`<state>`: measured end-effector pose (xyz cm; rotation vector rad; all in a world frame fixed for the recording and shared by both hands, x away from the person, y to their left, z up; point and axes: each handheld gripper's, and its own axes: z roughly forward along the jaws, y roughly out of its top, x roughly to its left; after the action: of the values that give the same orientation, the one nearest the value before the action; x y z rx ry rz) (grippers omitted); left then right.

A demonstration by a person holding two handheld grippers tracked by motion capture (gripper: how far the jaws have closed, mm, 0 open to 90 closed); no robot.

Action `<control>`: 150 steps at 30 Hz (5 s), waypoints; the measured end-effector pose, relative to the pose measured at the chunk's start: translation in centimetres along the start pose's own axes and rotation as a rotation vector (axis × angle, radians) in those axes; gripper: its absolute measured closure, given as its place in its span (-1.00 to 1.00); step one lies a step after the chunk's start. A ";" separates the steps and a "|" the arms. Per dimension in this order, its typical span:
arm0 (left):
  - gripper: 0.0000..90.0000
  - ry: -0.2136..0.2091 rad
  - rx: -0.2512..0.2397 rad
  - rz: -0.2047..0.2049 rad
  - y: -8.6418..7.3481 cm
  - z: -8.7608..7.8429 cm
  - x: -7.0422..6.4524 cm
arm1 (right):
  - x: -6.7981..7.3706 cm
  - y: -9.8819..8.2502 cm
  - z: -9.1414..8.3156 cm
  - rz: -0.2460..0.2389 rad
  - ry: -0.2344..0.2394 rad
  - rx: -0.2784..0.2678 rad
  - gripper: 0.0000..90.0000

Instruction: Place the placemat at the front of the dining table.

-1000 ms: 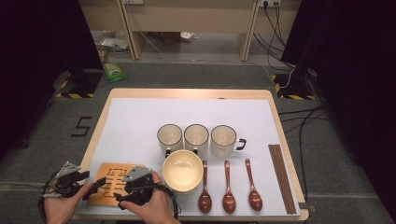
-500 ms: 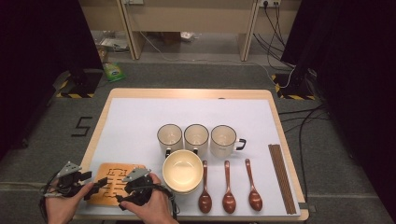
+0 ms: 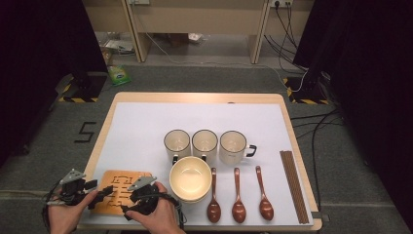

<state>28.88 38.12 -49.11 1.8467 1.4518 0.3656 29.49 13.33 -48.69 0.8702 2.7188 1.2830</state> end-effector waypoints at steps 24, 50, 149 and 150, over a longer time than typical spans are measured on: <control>-0.53 -0.019 -0.005 -0.056 -0.2 0.3 0.3 | -0.1 0.2 0.8 -0.008 0.024 -0.011 -0.41; -0.44 -0.007 -0.027 -0.134 -0.1 0.0 0.5 | -0.1 0.2 1.0 -0.037 0.051 -0.017 -0.44; 0.91 -0.218 -0.269 -0.028 3.6 -4.4 -4.1 | -0.6 -0.5 0.5 -0.071 0.098 -0.055 -0.41; 0.92 -0.216 -0.276 -0.024 3.7 -4.5 -4.2 | -0.7 -0.4 0.4 -0.084 0.096 -0.060 -0.41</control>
<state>27.40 35.66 -42.56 1.5940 1.2106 0.3259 29.97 13.09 -49.42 0.6989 2.7389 1.4171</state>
